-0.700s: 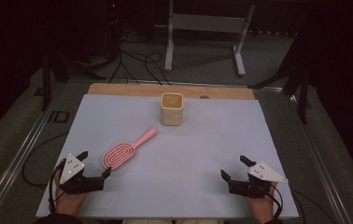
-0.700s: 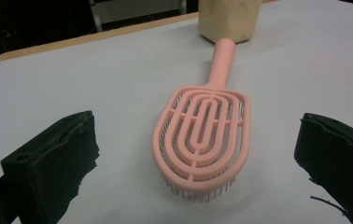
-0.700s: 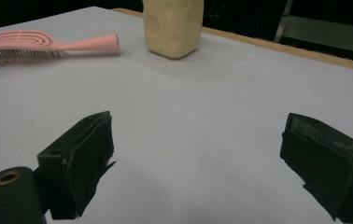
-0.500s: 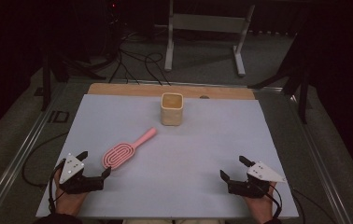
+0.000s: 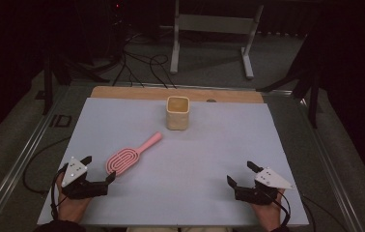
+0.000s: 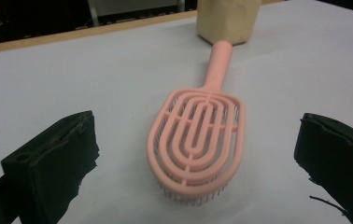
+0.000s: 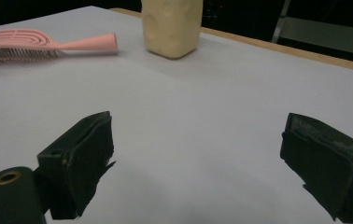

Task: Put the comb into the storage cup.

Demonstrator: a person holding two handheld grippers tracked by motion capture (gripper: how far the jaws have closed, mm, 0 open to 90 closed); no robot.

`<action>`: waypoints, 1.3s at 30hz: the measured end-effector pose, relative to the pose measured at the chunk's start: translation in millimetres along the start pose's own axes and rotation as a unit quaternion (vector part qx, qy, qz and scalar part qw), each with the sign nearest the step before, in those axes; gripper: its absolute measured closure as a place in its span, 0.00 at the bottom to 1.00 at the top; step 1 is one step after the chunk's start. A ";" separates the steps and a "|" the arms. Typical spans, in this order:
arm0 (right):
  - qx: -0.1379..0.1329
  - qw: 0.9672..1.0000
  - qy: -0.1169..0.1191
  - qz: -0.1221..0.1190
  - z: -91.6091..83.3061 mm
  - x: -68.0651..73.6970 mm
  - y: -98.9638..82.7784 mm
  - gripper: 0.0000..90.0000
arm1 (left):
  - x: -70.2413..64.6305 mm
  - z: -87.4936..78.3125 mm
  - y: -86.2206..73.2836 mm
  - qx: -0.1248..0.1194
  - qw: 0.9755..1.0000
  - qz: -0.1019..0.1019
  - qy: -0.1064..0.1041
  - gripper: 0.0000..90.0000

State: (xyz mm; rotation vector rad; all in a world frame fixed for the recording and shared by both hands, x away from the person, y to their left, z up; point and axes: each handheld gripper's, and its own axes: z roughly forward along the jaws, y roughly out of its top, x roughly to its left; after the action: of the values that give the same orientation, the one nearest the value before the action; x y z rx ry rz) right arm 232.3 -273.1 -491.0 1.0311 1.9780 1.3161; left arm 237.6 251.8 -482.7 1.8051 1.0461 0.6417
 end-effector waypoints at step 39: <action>-0.009 1.000 -0.011 0.005 -2.0 -2.5 -0.9 0.10 | -18.0 31.8 38.4 0.024 0.998 0.008 -0.057 0.04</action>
State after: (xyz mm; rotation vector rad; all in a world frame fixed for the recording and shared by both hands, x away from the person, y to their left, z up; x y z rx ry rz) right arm 231.9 -276.3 -491.0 1.0451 1.9433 1.3193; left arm 267.9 213.6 -461.9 1.8706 0.9792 0.5215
